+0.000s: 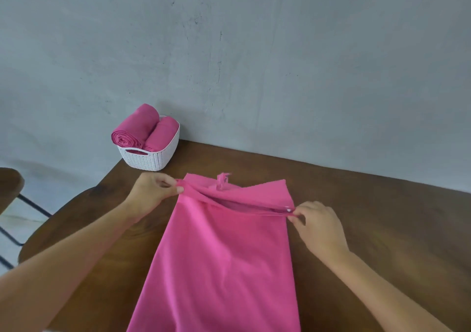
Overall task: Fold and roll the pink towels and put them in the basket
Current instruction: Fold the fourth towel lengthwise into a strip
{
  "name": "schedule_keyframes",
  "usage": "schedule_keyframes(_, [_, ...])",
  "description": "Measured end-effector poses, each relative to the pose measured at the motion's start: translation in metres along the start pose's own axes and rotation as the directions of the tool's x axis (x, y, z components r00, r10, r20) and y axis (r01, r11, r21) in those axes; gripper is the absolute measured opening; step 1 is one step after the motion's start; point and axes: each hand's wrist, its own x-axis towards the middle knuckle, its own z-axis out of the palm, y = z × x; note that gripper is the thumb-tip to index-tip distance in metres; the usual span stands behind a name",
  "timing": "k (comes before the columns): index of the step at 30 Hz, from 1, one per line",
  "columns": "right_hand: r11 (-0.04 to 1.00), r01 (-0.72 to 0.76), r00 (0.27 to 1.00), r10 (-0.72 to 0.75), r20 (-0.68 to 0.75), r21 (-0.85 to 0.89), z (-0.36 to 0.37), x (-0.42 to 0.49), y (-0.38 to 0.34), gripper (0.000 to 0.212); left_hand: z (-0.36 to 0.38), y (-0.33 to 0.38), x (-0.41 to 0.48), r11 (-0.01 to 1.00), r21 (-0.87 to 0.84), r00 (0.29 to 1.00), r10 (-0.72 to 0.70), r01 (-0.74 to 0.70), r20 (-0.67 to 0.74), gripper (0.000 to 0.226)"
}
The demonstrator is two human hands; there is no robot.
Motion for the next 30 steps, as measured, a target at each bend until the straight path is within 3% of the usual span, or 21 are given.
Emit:
schedule_keyframes(4, [0.986,-0.155,0.984,0.149,0.094,0.063,0.029,-0.058,-0.018,0.008,0.002,-0.035,-0.044,0.996,0.054,0.992,-0.072,0.067,0.105,0.008])
schedule_keyframes(8, [0.953,-0.266,0.962,0.254,0.096,0.144,0.042,-0.107,-0.040,0.020,-0.005,-0.059,-0.081,0.994,0.066,0.986,-0.092,0.083,0.143,0.007])
schedule_keyframes(23, [0.915,-0.375,0.921,0.386,-0.056,0.146,0.013,-0.274,-0.120,0.016,-0.040,-0.091,-0.217,0.996,-0.051,0.965,-0.053,0.068,0.258,0.009])
schedule_keyframes(30, [0.925,-0.375,0.926,0.377,-0.011,0.051,0.011,-0.340,-0.152,0.022,-0.055,-0.111,-0.263,0.998,0.058,0.942,-0.031,0.013,0.334,0.016])
